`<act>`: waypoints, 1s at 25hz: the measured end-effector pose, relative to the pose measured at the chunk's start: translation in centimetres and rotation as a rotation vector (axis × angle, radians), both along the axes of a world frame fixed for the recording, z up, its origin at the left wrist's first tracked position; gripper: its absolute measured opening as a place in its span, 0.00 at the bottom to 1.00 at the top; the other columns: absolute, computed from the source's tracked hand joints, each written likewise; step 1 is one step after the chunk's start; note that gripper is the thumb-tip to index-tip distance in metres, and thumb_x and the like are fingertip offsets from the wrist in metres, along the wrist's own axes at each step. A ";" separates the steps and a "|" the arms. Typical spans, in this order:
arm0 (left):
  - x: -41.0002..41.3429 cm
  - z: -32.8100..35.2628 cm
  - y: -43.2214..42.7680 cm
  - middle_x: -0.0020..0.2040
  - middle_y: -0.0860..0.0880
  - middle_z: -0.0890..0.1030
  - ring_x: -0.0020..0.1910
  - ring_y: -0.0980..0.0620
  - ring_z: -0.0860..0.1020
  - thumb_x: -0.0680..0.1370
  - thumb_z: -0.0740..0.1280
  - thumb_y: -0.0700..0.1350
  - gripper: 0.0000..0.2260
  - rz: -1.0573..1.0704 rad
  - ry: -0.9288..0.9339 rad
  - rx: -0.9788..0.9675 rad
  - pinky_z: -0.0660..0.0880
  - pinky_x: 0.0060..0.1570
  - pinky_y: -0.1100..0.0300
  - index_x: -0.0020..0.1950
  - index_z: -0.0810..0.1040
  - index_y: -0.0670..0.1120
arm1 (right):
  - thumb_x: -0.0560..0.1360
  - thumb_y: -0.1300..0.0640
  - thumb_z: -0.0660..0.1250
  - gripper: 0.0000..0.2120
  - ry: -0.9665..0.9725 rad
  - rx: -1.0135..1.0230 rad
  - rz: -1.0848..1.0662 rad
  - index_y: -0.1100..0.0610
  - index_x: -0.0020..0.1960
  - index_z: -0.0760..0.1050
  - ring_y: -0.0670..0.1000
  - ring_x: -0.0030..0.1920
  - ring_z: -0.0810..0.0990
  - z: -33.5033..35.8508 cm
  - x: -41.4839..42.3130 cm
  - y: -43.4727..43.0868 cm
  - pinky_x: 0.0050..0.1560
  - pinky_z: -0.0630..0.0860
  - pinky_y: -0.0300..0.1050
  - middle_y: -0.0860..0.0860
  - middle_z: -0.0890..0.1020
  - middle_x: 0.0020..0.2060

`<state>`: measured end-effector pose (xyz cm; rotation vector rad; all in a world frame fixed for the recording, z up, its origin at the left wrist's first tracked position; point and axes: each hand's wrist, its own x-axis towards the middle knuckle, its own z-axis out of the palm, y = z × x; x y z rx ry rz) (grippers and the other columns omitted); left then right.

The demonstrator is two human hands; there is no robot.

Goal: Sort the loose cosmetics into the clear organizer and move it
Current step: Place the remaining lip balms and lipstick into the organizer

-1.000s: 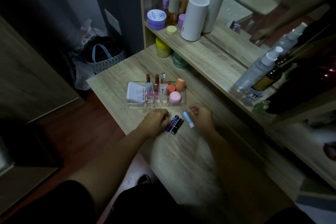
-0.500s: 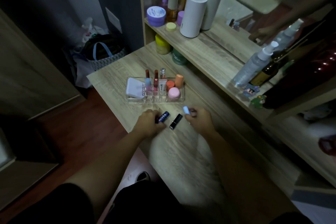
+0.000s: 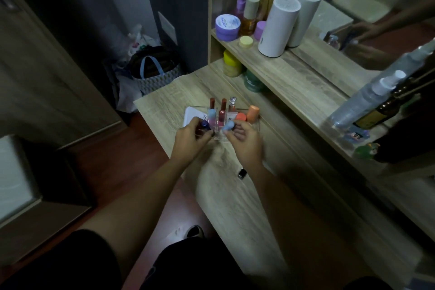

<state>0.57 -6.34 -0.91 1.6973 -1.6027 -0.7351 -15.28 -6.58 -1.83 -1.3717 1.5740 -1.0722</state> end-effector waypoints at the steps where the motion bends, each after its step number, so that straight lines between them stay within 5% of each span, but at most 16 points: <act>1: 0.1 0.0 -0.5 0.44 0.46 0.84 0.40 0.53 0.80 0.73 0.71 0.45 0.09 -0.013 -0.026 -0.011 0.77 0.45 0.61 0.50 0.78 0.42 | 0.72 0.62 0.72 0.16 0.001 -0.014 -0.002 0.58 0.59 0.77 0.37 0.45 0.79 -0.2 0.4 -0.2 0.43 0.76 0.24 0.50 0.81 0.50; 5: 0.1 -0.7 -1.5 0.48 0.41 0.83 0.44 0.46 0.81 0.73 0.71 0.41 0.10 -0.056 -0.115 0.001 0.77 0.47 0.55 0.52 0.79 0.40 | 0.72 0.64 0.70 0.15 0.072 0.006 0.001 0.60 0.58 0.77 0.50 0.50 0.82 -1.3 1.4 -0.7 0.49 0.78 0.36 0.54 0.83 0.51; 17: -0.5 -2.3 -2.9 0.49 0.38 0.82 0.47 0.41 0.79 0.74 0.68 0.42 0.10 -0.097 -0.243 0.118 0.73 0.46 0.53 0.52 0.79 0.38 | 0.73 0.65 0.68 0.13 0.241 0.062 -0.035 0.61 0.57 0.78 0.52 0.49 0.82 -3.1 2.5 -1.3 0.52 0.81 0.51 0.56 0.84 0.50; 22: -0.2 -2.3 -2.4 0.47 0.40 0.81 0.44 0.43 0.78 0.73 0.69 0.42 0.08 -0.069 -0.221 0.116 0.67 0.40 0.59 0.50 0.78 0.39 | 0.71 0.67 0.70 0.16 0.283 0.020 -0.072 0.63 0.59 0.78 0.54 0.50 0.83 -2.2 1.9 -0.7 0.51 0.77 0.39 0.58 0.84 0.52; 25: -1.0 -2.3 -0.8 0.45 0.41 0.80 0.41 0.45 0.77 0.74 0.69 0.42 0.08 0.006 -0.134 0.085 0.70 0.40 0.57 0.49 0.77 0.40 | 0.73 0.63 0.69 0.14 0.320 0.065 -0.143 0.62 0.59 0.77 0.53 0.53 0.81 -1.8 0.5 0.6 0.53 0.77 0.42 0.57 0.83 0.53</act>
